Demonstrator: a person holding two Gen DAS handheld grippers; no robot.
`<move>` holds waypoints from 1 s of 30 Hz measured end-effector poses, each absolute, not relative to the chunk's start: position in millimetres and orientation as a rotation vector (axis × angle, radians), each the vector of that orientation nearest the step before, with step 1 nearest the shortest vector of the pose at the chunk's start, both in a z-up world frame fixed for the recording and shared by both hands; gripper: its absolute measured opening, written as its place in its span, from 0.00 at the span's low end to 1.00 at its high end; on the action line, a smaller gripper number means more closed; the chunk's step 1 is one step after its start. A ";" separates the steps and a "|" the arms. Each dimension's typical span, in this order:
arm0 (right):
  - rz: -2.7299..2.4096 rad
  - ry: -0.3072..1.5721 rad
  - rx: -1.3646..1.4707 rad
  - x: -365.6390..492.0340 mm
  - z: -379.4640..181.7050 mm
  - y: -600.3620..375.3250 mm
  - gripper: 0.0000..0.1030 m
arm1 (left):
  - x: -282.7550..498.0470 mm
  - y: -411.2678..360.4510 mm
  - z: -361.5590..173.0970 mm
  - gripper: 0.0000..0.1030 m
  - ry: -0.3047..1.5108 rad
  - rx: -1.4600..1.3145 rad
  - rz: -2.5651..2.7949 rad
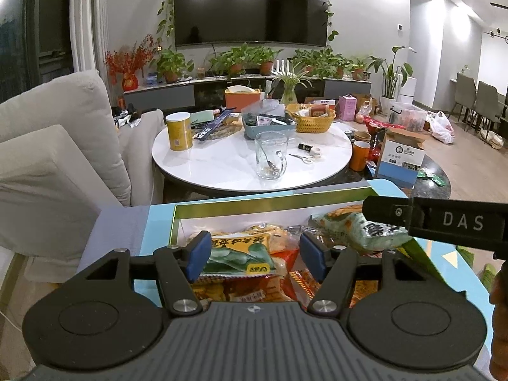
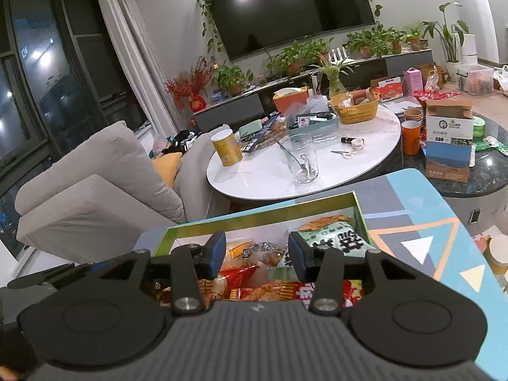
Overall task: Organize snacks
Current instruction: 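Lift both tools up and back away from the green box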
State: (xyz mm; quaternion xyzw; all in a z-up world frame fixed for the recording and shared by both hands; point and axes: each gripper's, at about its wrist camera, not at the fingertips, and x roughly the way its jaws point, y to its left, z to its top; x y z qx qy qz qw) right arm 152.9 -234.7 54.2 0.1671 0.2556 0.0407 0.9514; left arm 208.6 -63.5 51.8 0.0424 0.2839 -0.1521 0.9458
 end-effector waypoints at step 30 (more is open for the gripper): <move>0.012 0.412 0.276 58.0 80.1 -281.2 0.60 | 104.9 -86.5 70.0 0.66 0.539 0.103 -0.365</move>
